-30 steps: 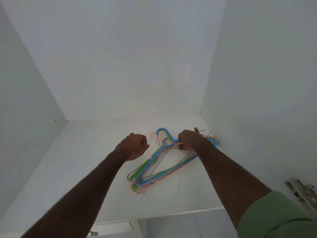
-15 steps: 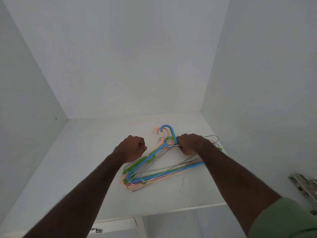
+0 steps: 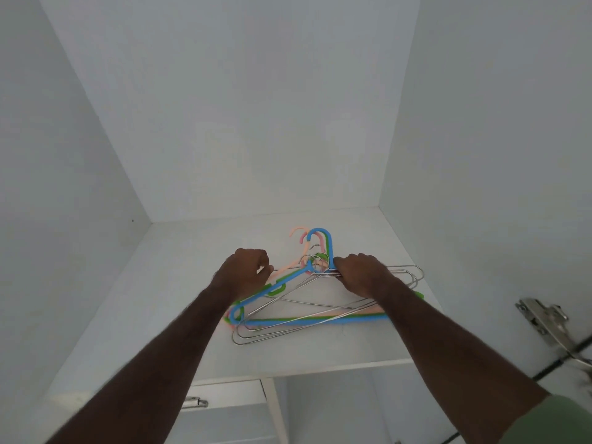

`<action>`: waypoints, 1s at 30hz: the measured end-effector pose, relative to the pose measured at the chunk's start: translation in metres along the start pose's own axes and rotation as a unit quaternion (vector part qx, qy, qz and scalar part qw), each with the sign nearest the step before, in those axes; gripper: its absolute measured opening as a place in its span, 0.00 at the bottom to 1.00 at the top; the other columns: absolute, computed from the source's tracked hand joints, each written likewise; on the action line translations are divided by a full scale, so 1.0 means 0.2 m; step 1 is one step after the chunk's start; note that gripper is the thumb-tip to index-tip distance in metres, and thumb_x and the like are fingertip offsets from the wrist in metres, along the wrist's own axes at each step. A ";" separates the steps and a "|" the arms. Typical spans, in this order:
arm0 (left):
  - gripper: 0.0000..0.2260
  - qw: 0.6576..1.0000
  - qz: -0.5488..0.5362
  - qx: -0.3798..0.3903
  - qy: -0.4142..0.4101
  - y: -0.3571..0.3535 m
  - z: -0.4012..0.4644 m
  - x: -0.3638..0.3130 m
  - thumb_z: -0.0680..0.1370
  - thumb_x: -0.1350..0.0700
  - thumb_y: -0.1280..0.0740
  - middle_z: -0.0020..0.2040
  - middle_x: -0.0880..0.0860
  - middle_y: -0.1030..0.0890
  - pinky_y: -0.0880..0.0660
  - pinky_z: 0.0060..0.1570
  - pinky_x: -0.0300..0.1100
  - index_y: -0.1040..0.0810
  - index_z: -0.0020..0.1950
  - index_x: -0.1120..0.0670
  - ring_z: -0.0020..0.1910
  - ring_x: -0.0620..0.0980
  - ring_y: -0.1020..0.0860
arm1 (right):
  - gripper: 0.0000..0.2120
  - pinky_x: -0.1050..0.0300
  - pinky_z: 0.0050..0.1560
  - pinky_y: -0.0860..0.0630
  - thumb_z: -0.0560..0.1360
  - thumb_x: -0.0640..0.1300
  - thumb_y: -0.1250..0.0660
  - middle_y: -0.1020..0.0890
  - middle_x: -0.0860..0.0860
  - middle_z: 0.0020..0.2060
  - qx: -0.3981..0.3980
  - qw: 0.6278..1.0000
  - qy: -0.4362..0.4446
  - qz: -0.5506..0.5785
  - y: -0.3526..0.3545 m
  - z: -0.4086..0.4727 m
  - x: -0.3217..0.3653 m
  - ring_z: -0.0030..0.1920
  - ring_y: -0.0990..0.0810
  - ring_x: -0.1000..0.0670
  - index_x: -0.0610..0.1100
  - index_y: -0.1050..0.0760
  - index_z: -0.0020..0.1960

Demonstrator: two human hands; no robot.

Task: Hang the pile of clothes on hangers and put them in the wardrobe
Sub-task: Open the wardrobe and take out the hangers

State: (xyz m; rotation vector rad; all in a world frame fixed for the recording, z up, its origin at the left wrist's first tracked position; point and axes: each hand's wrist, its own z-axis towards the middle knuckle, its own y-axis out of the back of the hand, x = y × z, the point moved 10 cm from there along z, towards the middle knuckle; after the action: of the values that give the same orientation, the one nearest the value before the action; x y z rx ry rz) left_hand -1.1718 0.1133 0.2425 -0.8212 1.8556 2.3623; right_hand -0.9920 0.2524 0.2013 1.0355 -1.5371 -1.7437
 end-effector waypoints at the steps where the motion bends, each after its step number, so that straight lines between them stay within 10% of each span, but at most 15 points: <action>1: 0.08 1.000 0.001 0.001 0.003 0.00 -0.03 -0.01 0.79 0.51 0.32 0.47 0.50 0.16 0.22 0.51 0.49 0.18 0.49 0.54 0.49 0.52 0.19 | 0.15 0.49 0.50 0.24 0.85 0.52 0.45 0.19 0.43 0.54 -0.005 1.000 -0.005 0.001 0.01 -0.02 0.00 0.53 0.18 0.40 0.43 0.29 0.63; 30: 0.12 0.942 -0.115 0.115 -0.293 -0.29 -0.84 -0.75 0.76 0.52 0.35 0.46 0.53 0.15 0.23 0.53 0.50 0.16 0.47 0.58 0.47 0.55 0.18 | 0.14 0.49 0.47 0.26 0.85 0.49 0.46 0.19 0.43 0.52 0.035 0.943 -0.331 0.023 -0.02 -1.70 0.37 0.51 0.19 0.39 0.43 0.30 0.64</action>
State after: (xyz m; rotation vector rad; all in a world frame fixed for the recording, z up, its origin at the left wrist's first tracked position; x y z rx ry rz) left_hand -0.9585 0.0209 0.2287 -0.2464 1.6258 1.9104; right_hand -0.7422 0.0122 0.1742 0.4369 -2.0049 -2.1424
